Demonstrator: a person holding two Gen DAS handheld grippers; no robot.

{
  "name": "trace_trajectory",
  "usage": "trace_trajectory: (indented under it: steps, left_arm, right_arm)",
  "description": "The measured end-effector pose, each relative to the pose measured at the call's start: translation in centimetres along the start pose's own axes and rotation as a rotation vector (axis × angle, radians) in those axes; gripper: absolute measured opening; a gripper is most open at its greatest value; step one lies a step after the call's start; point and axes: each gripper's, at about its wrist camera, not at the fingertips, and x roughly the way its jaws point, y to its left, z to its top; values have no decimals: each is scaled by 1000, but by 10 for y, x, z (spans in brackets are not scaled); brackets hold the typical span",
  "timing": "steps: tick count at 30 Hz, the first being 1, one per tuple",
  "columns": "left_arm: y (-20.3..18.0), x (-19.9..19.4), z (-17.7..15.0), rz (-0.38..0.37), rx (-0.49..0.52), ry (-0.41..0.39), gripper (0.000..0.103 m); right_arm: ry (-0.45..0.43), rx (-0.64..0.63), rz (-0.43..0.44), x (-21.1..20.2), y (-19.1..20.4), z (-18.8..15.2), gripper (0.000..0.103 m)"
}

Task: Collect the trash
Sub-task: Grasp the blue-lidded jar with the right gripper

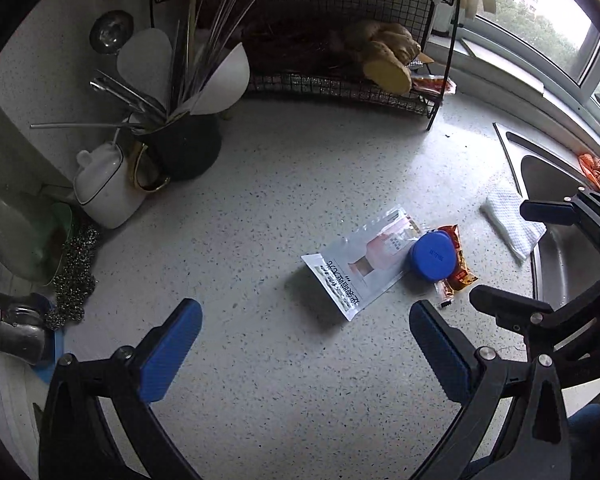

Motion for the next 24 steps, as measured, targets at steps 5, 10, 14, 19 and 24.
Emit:
trace_trajectory:
  steps: [5, 10, 14, 19, 24]
  left_arm:
    - [12, 27, 1, -29, -80, 63, 103]
    - [24, 49, 0, -40, -122, 114, 103]
    - [28, 60, 4, -47, -127, 143, 103]
    - [28, 65, 8, -56, -107, 144, 103]
    - [29, 66, 7, -79, -114, 147, 103]
  right_arm:
    - [90, -53, 28, 40, 1, 9, 90]
    - [155, -112, 31, 70, 7, 17, 75]
    - [166, -158, 14, 80, 16, 24, 74]
    - [184, -190, -16, 88, 26, 30, 66]
    - [191, -186, -33, 94, 38, 24, 65]
